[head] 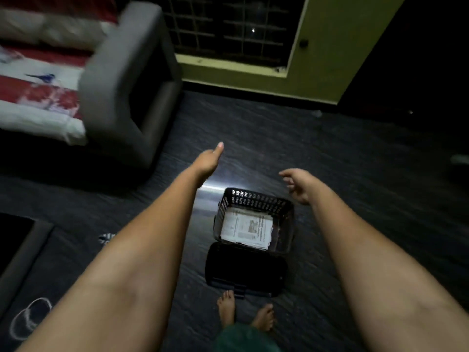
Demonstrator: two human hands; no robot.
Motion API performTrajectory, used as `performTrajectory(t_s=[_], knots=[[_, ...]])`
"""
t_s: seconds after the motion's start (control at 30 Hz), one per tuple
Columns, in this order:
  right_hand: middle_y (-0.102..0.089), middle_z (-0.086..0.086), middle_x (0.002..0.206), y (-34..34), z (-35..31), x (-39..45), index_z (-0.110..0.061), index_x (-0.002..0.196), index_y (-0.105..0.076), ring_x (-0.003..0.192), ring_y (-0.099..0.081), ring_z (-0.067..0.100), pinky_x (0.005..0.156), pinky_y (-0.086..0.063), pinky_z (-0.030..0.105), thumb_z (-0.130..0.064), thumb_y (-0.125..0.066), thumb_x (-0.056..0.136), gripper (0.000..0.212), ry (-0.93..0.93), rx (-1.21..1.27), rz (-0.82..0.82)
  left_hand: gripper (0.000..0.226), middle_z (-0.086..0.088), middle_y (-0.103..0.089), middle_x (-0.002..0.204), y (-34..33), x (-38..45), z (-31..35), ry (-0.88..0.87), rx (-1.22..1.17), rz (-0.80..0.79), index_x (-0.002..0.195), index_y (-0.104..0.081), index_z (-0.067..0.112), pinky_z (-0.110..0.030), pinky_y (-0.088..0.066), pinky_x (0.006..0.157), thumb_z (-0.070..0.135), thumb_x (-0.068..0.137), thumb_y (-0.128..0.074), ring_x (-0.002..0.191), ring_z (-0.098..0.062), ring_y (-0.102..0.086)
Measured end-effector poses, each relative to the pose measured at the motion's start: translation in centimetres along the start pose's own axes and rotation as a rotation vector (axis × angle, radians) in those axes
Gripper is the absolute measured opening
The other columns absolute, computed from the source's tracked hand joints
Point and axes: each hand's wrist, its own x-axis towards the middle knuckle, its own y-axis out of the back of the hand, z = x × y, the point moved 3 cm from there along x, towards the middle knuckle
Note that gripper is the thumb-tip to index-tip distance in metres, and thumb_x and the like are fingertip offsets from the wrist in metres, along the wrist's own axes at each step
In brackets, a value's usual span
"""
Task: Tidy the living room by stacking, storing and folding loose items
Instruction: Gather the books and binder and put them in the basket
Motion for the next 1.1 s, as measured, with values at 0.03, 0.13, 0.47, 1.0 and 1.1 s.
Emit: performTrajectory(t_s=[0.03, 0.13, 0.47, 1.0, 1.1], knots=[[-0.038, -0.005, 0.066, 0.1, -1.3, -2.9, -0.02, 0.078, -0.052, 0.029, -0.028, 0.004, 0.03, -0.019, 0.014, -0.021, -0.054, 0.092, 0.014, 0.041, 0.007, 0.003, 0.068, -0.032, -0.027, 0.145, 1.3, -2.9, 1.7, -0.021, -0.009, 0.019, 0.14, -0.039, -0.006, -0.051, -0.021, 0.11, 0.049, 0.1, -0.033, 0.136, -0.044, -0.025], [-0.037, -0.007, 0.061, 0.0, -3.7, -8.4, -0.023, 0.092, -0.057, 0.03, -0.026, 0.005, 0.041, -0.02, 0.02, -0.031, -0.06, 0.086, 0.011, 0.095, -0.035, -0.013, 0.075, -0.031, -0.024, 0.146, 4.0, -8.9, 5.5, -0.086, -0.068, 0.083, 0.14, -0.032, -0.009, -0.053, -0.02, 0.111, 0.054, 0.099, -0.034, 0.136, -0.046, -0.024], [-0.045, -0.005, 0.076, -2.6, -5.8, -18.0, -0.026, 0.102, -0.056, 0.046, -0.024, 0.009, 0.045, -0.025, 0.022, -0.051, -0.069, 0.068, 0.045, 0.268, -0.301, -0.17, 0.067, -0.005, -0.045, 0.14, 7.9, -24.0, 6.5, -0.138, -0.32, 0.348, 0.143, -0.039, 0.007, -0.027, -0.037, 0.09, 0.056, 0.098, -0.032, 0.119, -0.022, -0.047], [-0.05, 0.005, 0.108, -18.9, -12.1, -29.7, -0.014, 0.116, -0.051, 0.074, -0.04, 0.017, 0.065, -0.034, 0.032, -0.052, -0.064, 0.075, 0.057, 0.508, -0.47, -0.53, 0.075, -0.007, -0.021, 0.158, 21.2, -37.1, 2.1, -0.178, -0.536, 0.738, 0.151, -0.021, 0.009, -0.034, -0.023, 0.115, 0.06, 0.096, -0.025, 0.144, -0.021, -0.024], [-0.04, 0.014, 0.137, -24.3, -14.1, -30.3, -0.01, 0.147, -0.027, 0.091, -0.05, 0.023, 0.079, -0.043, 0.035, -0.052, -0.065, 0.077, 0.09, 0.544, -0.493, -0.543, 0.076, -0.005, -0.019, 0.159, 25.9, -36.9, 0.4, -0.197, -0.565, 0.773, 0.152, -0.02, 0.011, -0.037, -0.023, 0.117, 0.062, 0.096, -0.023, 0.145, -0.024, -0.02]])
